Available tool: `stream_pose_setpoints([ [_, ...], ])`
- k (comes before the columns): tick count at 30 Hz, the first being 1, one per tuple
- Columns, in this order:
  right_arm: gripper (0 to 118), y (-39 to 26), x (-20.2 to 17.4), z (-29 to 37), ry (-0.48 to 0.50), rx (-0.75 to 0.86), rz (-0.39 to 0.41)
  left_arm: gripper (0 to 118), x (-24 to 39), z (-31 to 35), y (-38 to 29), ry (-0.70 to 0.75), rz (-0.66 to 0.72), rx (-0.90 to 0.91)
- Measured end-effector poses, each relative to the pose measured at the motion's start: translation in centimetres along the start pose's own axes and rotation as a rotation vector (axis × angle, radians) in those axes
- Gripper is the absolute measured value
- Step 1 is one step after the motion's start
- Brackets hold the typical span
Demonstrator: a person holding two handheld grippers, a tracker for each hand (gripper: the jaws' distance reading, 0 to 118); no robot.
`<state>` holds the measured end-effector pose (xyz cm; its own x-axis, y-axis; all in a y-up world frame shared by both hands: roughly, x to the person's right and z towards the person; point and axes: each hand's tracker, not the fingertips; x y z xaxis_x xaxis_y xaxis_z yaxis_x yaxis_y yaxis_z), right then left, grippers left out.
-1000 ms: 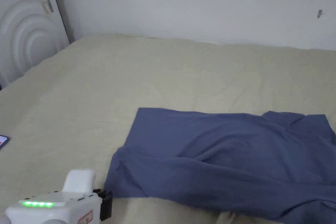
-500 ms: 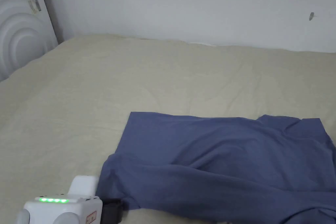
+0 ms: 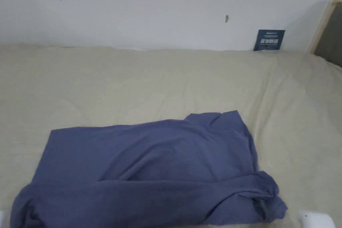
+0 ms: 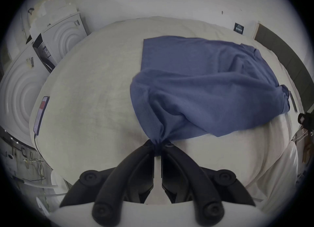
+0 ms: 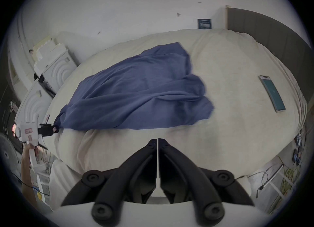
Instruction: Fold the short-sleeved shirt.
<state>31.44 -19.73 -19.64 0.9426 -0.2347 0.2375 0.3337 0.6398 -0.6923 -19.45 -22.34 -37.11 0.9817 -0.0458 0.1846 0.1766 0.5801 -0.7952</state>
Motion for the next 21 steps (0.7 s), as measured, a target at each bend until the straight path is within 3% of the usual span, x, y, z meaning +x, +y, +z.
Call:
stream_pose_setpoints([
  [2,88,0.3,1.5,0.3,-0.062,-0.007,-0.016,6,-0.5,0.7,0.3,-0.005,0.008,0.009],
  [3,116,0.3,1.9,0.1,-0.09,-0.024,0.013,6,-0.6,1.1,0.4,-0.003,0.02,0.021],
  [5,118,0.6,3.3,-0.3,-0.147,-0.003,0.044,6,0.0,2.1,0.9,-0.014,0.019,0.023],
  [7,118,1.6,4.9,-1.0,-0.112,0.0,0.019,6,0.0,2.4,1.0,-0.006,0.021,0.032],
  [13,118,5.2,7.3,-5.8,-0.149,-0.049,-0.036,6,1.0,2.3,1.4,0.013,0.018,0.007],
  [14,118,5.6,7.5,-6.9,-0.166,-0.077,-0.027,6,1.0,2.3,1.3,0.015,0.021,0.003],
  [15,118,5.7,7.4,-7.8,-0.119,-0.09,0.02,6,1.0,2.3,1.3,0.013,0.027,-0.001],
  [19,117,5.7,6.3,-11.5,-0.137,-0.256,0.038,6,0.9,2.1,1.3,0.005,0.042,-0.012],
  [21,116,5.3,5.2,-11.4,-0.199,-0.222,0.138,6,0.9,2.3,1.5,0.003,0.042,-0.012],
])
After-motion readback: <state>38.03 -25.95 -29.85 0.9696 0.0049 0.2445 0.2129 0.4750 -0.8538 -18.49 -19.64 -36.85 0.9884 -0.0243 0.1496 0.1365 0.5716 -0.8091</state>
